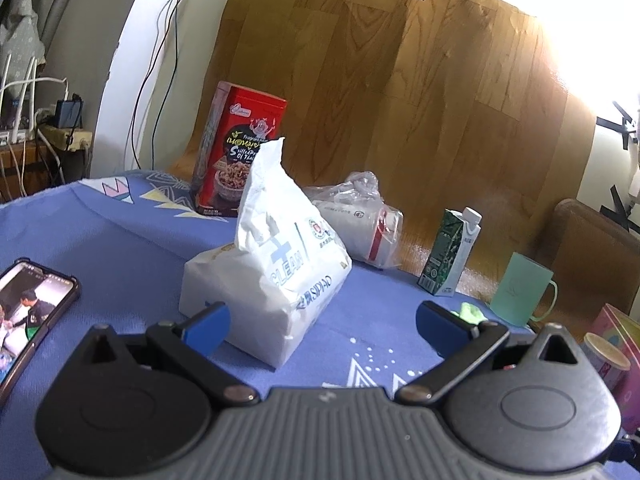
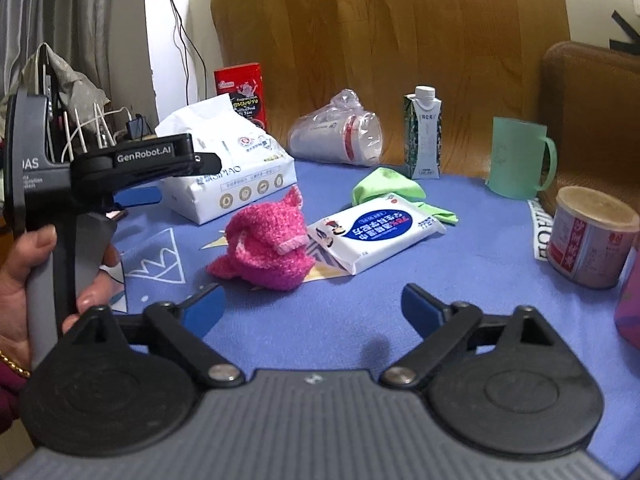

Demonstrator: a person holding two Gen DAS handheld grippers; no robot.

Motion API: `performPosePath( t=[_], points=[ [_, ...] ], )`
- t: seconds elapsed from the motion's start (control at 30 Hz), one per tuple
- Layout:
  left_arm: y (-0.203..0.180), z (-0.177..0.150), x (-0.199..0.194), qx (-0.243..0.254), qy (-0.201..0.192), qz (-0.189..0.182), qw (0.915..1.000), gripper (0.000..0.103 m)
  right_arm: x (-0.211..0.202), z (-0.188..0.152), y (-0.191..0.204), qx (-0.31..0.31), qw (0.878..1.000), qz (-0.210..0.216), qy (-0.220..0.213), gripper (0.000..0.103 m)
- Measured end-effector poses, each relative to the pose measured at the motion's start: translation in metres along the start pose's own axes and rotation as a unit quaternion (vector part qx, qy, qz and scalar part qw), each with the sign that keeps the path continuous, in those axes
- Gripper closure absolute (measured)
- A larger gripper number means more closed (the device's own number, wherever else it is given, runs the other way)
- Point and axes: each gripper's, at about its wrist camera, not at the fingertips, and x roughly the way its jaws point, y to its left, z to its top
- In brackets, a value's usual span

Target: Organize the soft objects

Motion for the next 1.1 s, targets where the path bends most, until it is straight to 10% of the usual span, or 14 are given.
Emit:
performPosePath(
  t=[0.33, 1.1],
  points=[
    [-0.004, 0.0, -0.001, 0.013, -0.004, -0.009, 0.9999, 0.0, 0.005, -0.004, -0.019, 0.087, 0.993, 0.077, 0.025, 0.0],
    [-0.002, -0.001, 0.0, 0.007, 0.0, -0.012, 0.9999, 0.0, 0.004, -0.004, -0.021, 0.089, 0.992, 0.083, 0.022, 0.0]
  ],
)
